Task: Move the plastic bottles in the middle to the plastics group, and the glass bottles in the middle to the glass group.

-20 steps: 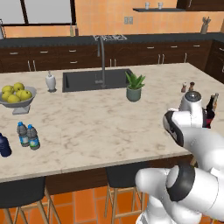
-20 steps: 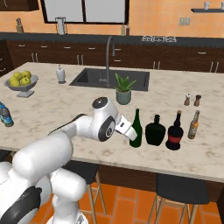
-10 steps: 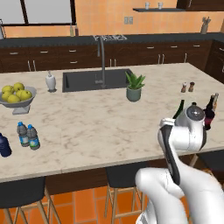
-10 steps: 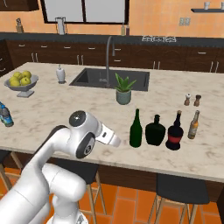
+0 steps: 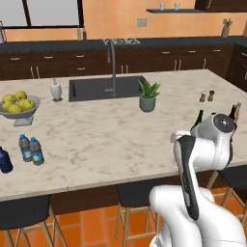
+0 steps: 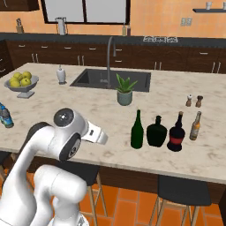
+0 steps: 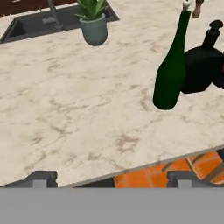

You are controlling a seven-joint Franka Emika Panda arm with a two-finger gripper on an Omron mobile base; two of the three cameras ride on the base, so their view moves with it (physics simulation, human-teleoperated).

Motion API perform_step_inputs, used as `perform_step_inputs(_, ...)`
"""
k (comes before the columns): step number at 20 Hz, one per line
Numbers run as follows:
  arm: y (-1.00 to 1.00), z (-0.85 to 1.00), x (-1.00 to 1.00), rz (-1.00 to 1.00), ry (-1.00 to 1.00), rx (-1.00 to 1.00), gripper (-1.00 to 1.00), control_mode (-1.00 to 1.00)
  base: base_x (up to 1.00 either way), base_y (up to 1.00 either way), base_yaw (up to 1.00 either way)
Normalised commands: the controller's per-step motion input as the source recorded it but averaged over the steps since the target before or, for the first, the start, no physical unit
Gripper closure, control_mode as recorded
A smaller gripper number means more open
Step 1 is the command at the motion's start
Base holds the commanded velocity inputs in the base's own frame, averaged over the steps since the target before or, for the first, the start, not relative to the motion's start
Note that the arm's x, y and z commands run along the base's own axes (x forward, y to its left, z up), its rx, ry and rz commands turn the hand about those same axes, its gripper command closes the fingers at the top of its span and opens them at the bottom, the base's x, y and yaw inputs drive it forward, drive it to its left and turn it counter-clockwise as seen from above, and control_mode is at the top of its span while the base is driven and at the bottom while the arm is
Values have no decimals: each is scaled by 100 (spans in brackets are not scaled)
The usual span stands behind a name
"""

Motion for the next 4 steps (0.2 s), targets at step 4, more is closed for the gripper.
perform_step_inputs(4, 61, 9, -22, 17, -4, 0, -100, -100, 0, 0, 0)
